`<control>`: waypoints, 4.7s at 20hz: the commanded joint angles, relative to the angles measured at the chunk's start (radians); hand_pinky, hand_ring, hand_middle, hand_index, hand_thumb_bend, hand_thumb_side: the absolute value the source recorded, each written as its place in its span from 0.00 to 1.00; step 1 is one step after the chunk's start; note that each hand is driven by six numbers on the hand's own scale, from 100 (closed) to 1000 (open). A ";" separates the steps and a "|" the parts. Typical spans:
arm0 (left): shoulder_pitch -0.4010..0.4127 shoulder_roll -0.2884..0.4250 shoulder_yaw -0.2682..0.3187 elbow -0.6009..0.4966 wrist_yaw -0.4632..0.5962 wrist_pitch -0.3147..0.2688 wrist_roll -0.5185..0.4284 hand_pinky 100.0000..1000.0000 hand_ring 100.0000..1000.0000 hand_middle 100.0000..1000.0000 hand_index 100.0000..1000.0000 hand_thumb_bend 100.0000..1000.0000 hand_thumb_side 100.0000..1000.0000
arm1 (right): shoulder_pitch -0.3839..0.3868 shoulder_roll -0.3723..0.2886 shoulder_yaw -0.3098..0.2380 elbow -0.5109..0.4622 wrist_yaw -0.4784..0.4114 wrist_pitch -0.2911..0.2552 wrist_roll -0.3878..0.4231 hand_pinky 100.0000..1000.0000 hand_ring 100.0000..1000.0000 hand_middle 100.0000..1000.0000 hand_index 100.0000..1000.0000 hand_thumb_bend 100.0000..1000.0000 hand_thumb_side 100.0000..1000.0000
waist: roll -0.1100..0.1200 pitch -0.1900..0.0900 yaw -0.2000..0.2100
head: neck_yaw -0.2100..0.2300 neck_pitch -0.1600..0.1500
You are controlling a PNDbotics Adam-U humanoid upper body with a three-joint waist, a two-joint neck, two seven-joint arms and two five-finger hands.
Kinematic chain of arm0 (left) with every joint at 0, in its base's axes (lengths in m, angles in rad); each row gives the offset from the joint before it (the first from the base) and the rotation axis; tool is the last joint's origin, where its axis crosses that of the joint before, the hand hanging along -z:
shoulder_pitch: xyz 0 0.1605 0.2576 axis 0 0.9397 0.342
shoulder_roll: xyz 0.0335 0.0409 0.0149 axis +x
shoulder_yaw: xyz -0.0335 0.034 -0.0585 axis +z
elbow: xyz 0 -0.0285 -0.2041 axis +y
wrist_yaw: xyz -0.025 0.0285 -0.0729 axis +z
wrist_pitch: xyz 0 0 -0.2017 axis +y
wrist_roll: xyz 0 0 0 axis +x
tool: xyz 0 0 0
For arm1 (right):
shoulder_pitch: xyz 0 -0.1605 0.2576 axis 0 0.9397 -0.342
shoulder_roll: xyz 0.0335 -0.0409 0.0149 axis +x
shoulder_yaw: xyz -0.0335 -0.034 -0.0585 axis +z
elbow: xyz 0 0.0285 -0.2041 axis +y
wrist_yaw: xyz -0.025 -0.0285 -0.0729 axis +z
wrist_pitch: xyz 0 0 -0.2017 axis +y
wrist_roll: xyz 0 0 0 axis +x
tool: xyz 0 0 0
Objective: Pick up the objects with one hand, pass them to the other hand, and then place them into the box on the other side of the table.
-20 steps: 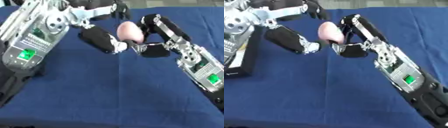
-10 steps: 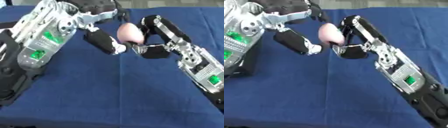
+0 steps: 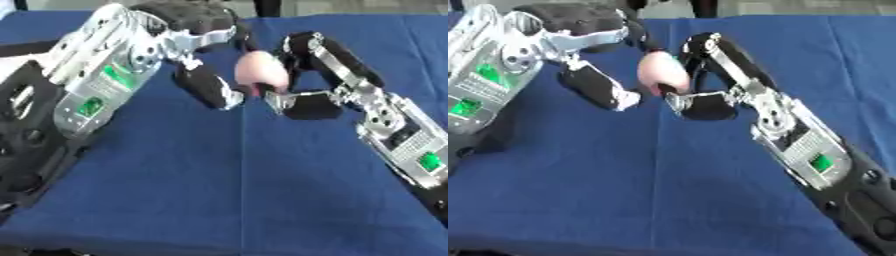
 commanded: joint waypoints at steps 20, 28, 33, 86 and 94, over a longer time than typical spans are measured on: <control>-0.017 -0.025 -0.008 0.051 0.113 0.040 0.302 0.68 0.54 0.40 0.44 0.00 0.15 | -0.014 -0.022 0.007 -0.021 -0.001 0.001 0.013 0.30 0.43 0.49 0.40 0.00 0.00 | 0.005 -0.016 -0.002 | -0.001 0.000; -0.015 -0.024 -0.015 0.057 0.132 0.075 0.295 0.67 0.52 0.39 0.43 0.00 0.16 | -0.010 -0.023 0.006 -0.021 0.027 0.053 -0.011 0.35 0.47 0.55 0.47 0.06 0.00 | 0.002 -0.018 0.001 | 0.001 0.002; -0.015 -0.025 -0.017 0.059 0.123 0.083 0.272 0.67 0.51 0.37 0.40 0.00 0.17 | -0.008 -0.022 0.007 -0.021 0.032 0.072 -0.030 0.37 0.48 0.57 0.50 0.17 0.00 | 0.001 -0.018 0.001 | 0.004 0.005; 0.089 0.327 0.233 -0.086 0.184 0.189 0.253 0.65 0.45 0.32 0.35 0.00 0.15 | 0.139 -0.140 -0.051 -0.021 0.080 0.157 -0.120 0.59 0.74 0.87 0.82 0.42 0.36 | -0.021 -0.045 0.002 | 0.095 0.018; 0.147 0.435 0.278 -0.013 0.185 0.198 0.315 0.65 0.45 0.33 0.35 0.00 0.15 | 0.189 -0.203 -0.181 -0.021 0.062 0.086 -0.227 0.56 0.73 0.86 0.80 0.39 0.30 | -0.030 -0.032 -0.013 | 0.212 -0.013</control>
